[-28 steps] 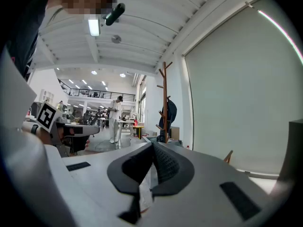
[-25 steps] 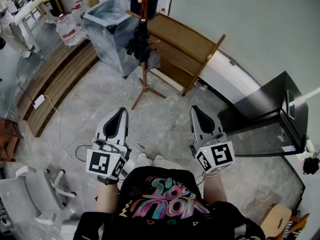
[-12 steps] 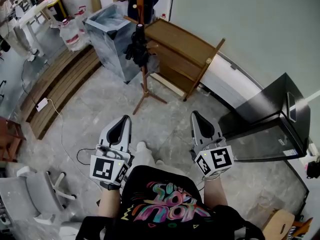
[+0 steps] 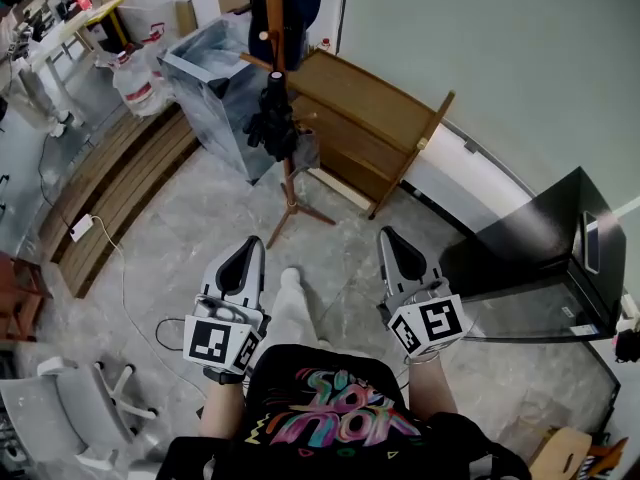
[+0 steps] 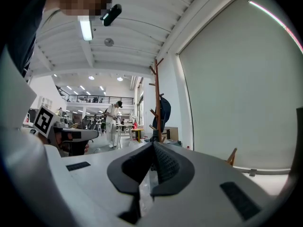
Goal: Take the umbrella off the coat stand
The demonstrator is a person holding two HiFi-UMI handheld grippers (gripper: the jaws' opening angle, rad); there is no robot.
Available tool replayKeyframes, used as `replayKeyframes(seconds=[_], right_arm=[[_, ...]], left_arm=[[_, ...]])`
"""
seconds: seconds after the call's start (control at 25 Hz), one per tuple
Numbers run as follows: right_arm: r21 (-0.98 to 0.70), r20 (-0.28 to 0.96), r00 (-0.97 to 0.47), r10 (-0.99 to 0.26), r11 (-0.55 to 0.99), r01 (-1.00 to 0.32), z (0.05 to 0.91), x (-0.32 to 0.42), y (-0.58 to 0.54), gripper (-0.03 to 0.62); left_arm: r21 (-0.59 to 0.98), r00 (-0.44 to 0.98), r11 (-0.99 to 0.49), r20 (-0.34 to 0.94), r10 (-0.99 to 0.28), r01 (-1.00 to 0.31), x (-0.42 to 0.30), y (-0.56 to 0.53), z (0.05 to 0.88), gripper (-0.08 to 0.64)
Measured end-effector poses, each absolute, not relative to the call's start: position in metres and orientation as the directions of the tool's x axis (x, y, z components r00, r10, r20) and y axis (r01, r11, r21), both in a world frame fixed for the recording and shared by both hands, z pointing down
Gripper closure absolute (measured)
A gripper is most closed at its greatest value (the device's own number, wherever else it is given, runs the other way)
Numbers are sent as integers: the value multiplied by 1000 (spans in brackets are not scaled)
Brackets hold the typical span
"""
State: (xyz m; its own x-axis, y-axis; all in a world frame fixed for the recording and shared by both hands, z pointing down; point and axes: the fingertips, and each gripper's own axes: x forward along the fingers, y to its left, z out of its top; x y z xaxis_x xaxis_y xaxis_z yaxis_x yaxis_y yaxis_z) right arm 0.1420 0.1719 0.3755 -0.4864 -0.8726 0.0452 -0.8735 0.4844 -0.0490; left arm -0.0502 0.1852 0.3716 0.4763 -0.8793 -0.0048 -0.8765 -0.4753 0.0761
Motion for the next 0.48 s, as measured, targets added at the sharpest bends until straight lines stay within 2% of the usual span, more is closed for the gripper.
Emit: replayKeyframes(seconds=[0.48], right_arm=[[-38, 52, -444, -895, 442, -896, 355, 90, -16, 577]], left_arm=[[79, 537, -536, -11, -844, -841, -94, -14, 355, 535]])
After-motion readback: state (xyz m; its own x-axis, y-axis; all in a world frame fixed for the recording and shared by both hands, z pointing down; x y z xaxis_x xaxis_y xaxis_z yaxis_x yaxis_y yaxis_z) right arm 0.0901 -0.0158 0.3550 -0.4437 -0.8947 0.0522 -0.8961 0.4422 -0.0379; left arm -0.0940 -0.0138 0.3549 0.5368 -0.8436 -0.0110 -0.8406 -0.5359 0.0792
